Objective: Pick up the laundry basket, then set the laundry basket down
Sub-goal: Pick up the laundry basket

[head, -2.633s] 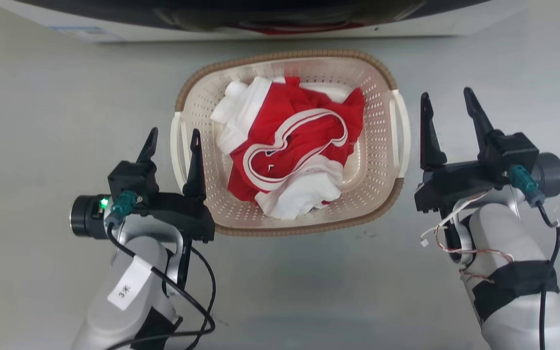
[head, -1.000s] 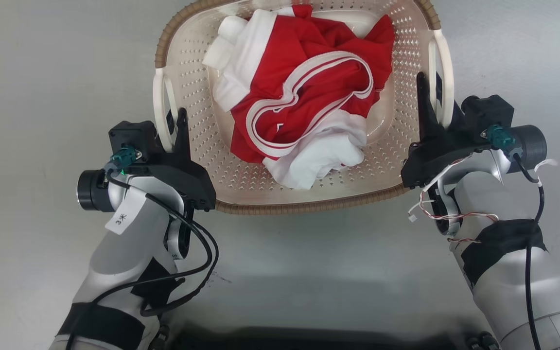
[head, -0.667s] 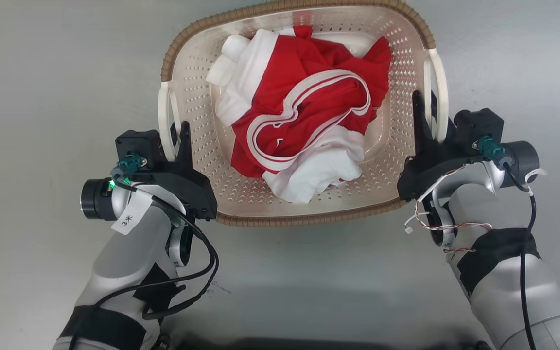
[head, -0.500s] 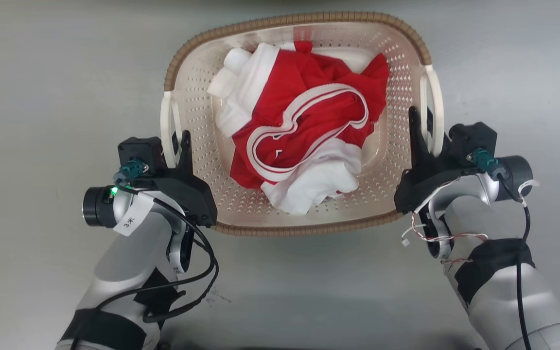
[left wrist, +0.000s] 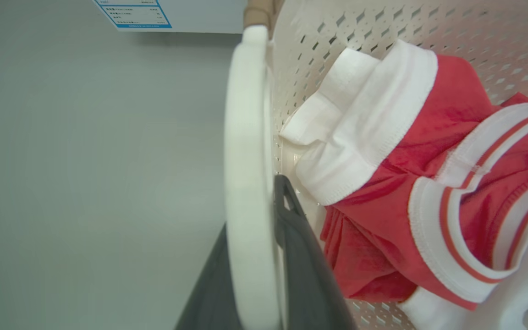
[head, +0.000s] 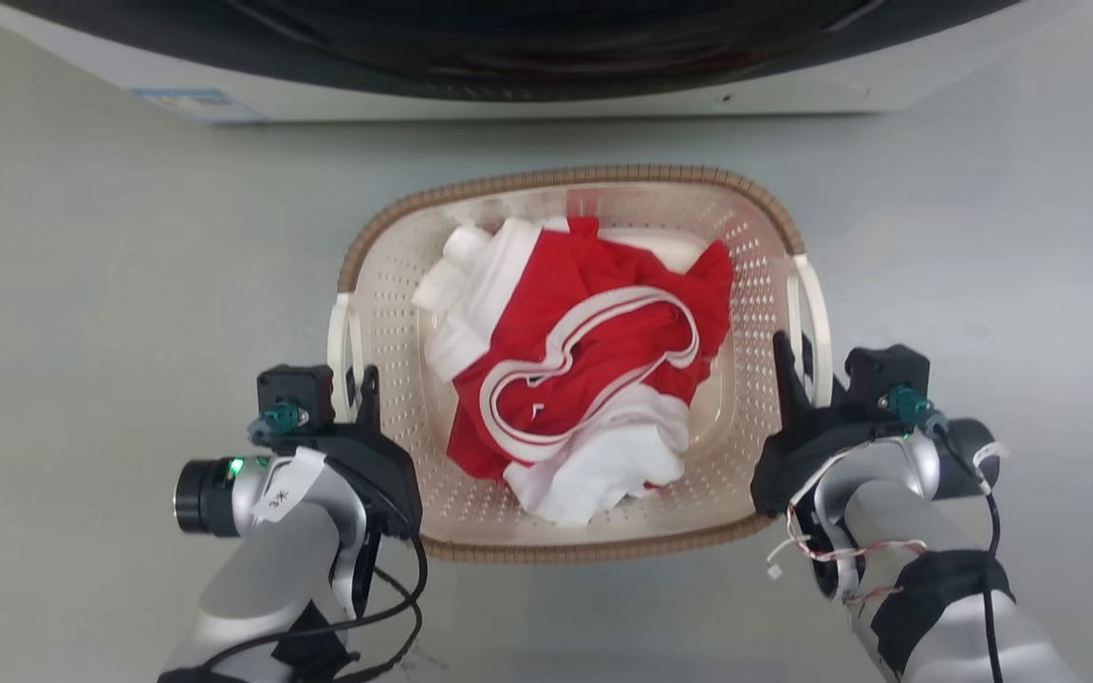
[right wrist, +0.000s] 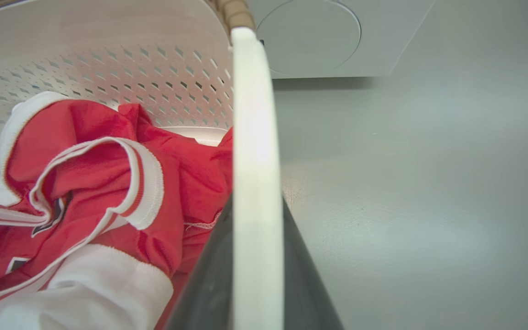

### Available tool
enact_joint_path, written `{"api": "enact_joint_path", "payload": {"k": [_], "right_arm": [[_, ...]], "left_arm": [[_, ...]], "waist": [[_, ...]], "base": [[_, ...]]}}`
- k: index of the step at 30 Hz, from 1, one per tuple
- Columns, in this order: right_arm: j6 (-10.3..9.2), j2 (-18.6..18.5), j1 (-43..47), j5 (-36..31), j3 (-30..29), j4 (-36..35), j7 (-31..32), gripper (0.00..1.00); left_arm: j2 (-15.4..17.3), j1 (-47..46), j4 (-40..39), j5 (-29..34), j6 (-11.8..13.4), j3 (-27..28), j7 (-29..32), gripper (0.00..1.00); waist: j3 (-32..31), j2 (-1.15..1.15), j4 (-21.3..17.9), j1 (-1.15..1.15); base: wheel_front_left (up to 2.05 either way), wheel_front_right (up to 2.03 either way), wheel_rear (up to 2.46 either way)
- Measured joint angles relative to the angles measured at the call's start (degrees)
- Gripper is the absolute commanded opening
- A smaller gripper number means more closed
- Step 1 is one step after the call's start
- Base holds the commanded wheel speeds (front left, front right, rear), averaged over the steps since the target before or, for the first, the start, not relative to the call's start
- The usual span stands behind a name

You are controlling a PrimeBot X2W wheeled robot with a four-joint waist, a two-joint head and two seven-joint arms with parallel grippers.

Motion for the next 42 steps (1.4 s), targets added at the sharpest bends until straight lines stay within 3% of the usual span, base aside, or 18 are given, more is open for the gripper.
{"api": "enact_joint_path", "payload": {"k": [19,42], "right_arm": [[-0.59,0.22,9.81,12.33,10.78,2.55,6.35,0.00],[-1.10,0.13,19.28,23.27,20.70,2.55,14.71,0.00]], "left_arm": [[0.27,10.15,4.19,-3.67,-1.89,-4.99,6.41,0.00],[0.93,21.07,5.53,-7.06,-2.43,-9.75,13.56,0.00]], "waist": [[-15.30,0.00,-2.12,0.00],[-32.72,-0.01,-3.69,0.00]], "base": [[0.00,0.00,0.00],[0.00,0.00,0.00]]}}
